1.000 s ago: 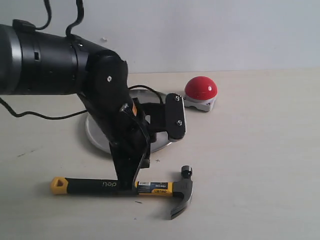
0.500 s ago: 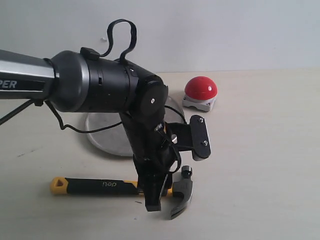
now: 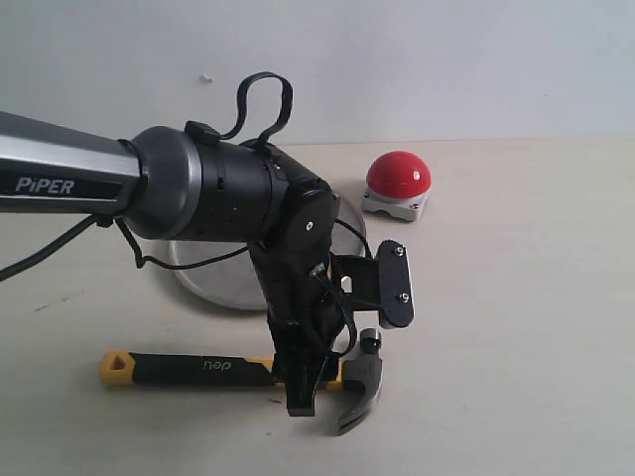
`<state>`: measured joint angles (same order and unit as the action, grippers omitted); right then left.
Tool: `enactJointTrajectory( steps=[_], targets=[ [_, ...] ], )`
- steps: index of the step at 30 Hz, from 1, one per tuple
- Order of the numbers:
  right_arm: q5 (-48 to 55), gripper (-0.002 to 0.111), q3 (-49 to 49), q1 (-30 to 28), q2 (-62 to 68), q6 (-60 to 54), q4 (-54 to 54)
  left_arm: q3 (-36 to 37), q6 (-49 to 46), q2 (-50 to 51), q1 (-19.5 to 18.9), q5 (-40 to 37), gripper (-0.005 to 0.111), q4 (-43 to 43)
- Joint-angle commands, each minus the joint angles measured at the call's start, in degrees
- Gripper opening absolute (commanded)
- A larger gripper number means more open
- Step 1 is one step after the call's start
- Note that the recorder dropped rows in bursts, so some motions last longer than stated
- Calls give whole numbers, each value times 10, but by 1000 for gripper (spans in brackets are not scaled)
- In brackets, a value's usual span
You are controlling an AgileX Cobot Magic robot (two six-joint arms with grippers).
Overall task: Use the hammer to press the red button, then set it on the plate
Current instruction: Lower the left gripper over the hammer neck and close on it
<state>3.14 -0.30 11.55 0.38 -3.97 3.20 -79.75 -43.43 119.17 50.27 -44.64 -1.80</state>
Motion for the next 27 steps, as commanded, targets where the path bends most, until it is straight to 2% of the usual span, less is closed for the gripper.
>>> enactJointTrajectory(
  steps=[1, 18, 27],
  targets=[
    [-9, 64, 3, 1, -4, -4, -3, -4, -5, 8, 1, 6, 58, -5],
    [-9, 64, 3, 1, -4, -4, -1, -4, -3, 34, 1, 4, 58, -5],
    [-9, 64, 3, 1, -4, -4, -3, -4, -3, 34, 5, 30, 58, -4]
  ],
)
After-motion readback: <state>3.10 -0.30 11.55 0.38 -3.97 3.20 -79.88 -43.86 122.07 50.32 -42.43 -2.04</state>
